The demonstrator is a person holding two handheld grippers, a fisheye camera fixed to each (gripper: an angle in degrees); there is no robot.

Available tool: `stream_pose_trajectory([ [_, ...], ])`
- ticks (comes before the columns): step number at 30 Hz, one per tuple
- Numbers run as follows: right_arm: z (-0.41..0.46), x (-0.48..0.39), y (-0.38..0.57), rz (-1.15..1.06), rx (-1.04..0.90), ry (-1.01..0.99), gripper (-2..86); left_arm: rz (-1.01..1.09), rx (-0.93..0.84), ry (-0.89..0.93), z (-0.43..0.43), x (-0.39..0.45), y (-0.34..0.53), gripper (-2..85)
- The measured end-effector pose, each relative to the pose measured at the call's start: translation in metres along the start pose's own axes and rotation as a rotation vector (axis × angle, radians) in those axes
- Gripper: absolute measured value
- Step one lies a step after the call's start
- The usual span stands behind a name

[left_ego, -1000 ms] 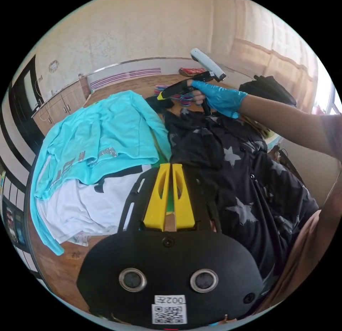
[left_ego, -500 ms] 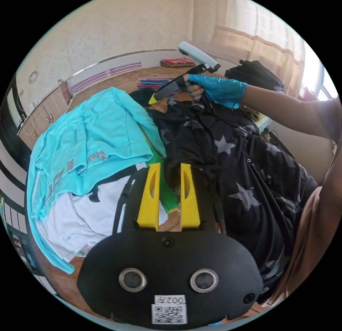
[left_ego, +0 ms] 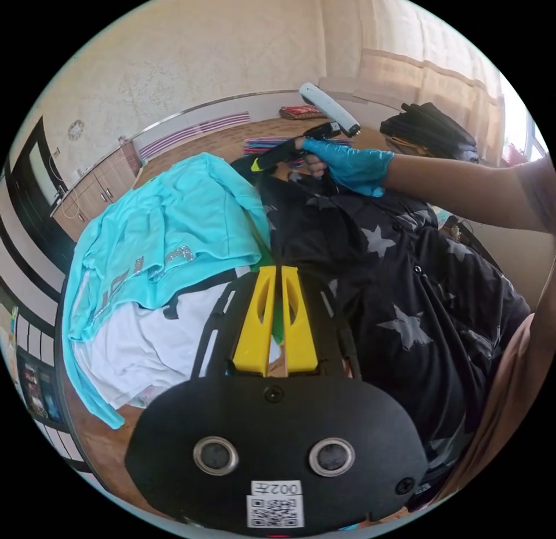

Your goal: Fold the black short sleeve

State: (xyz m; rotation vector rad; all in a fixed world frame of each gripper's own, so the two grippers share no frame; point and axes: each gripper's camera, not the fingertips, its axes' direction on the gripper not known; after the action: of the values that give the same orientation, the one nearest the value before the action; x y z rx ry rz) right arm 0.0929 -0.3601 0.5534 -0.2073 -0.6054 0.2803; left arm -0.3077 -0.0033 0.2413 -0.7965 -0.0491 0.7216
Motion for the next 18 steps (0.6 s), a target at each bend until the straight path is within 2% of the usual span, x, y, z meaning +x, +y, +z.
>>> stream_pose_trajectory([
  [4,0.006,0.004,-0.005,0.027,-0.053,-0.064,-0.7,-0.051,-0.029,0.044,0.008,-0.004,0.001,-0.9],
  [9,-0.007,-0.015,0.007,-0.088,-0.115,-0.047,0.6,-0.066,-0.049,0.087,0.009,-0.005,-0.008,-0.9],
  [18,-0.068,-0.036,0.087,-0.255,-0.227,-0.003,8.7,-0.063,-0.046,0.094,-0.015,0.008,-0.025,0.6],
])
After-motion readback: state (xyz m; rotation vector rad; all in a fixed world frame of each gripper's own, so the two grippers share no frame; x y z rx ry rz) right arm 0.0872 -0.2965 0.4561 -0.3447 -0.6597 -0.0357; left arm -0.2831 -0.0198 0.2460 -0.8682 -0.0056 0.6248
